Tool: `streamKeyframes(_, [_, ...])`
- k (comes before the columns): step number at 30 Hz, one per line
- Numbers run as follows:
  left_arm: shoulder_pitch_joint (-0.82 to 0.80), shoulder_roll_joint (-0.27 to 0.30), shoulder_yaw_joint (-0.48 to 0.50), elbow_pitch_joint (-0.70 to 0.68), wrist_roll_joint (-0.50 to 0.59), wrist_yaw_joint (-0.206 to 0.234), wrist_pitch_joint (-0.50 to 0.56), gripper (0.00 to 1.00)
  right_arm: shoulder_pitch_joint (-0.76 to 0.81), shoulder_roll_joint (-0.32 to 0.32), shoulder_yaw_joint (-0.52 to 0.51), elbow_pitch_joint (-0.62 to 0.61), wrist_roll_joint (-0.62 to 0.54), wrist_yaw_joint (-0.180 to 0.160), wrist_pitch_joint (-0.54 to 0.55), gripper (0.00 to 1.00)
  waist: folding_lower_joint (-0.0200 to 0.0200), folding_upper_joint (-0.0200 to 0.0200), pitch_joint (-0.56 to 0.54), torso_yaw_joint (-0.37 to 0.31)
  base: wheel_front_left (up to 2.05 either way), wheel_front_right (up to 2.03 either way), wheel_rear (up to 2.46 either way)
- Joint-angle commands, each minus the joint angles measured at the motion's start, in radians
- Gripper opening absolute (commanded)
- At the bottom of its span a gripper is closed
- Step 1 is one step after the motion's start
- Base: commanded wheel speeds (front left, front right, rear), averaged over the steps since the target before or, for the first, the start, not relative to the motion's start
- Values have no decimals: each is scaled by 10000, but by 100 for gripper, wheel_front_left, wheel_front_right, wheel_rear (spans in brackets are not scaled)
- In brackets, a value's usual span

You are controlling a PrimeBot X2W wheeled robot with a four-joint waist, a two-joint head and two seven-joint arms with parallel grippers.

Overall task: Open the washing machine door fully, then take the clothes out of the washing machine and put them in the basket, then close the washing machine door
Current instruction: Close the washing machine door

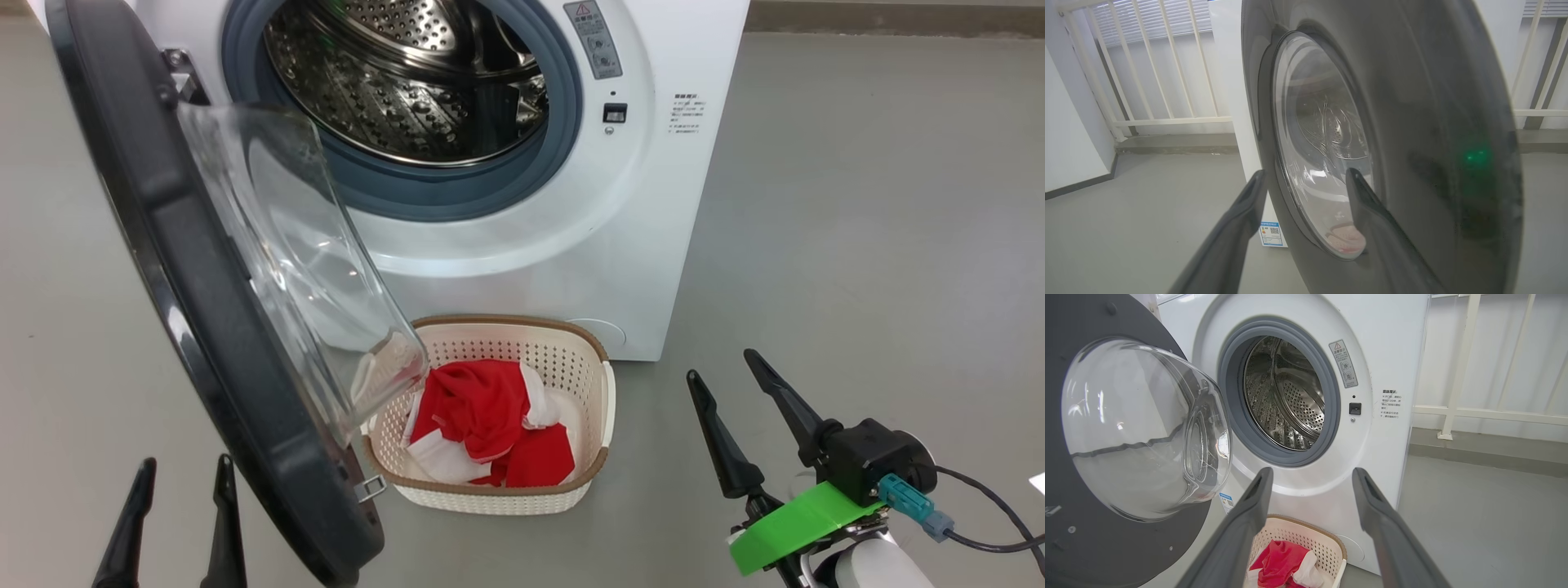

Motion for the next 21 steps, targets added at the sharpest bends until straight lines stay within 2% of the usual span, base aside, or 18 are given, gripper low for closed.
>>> streamKeyframes(1, [-176, 31, 338, -142, 136, -42, -120, 100, -285, 32, 203, -288, -60, 48, -65, 100, 0, 0, 73, 41, 0, 0, 0])
streamKeyframes(18, [-323, -83, 349, -33, 302, -142, -120, 100, -401, 32, 229, -237, 4, 48, -65, 100, 0, 0, 202, 140, 0, 0, 0])
streamKeyframes(19, [-337, -98, 358, -10, 129, -181, -120, 85, -402, 32, 233, -230, 10, 48, -65, 100, 0, 0, 198, 140, 0, 0, 0])
streamKeyframes(20, [-403, -122, 436, -38, -252, -210, -120, 0, -401, 32, 229, -225, 13, 48, -65, 100, 0, 0, 194, 145, 0, 0, 0])
streamKeyframes(21, [-456, -142, 498, -30, -674, -249, -120, 0, -398, 32, 225, -223, 14, 48, -65, 100, 0, 0, 185, 149, 0, 0, 0])
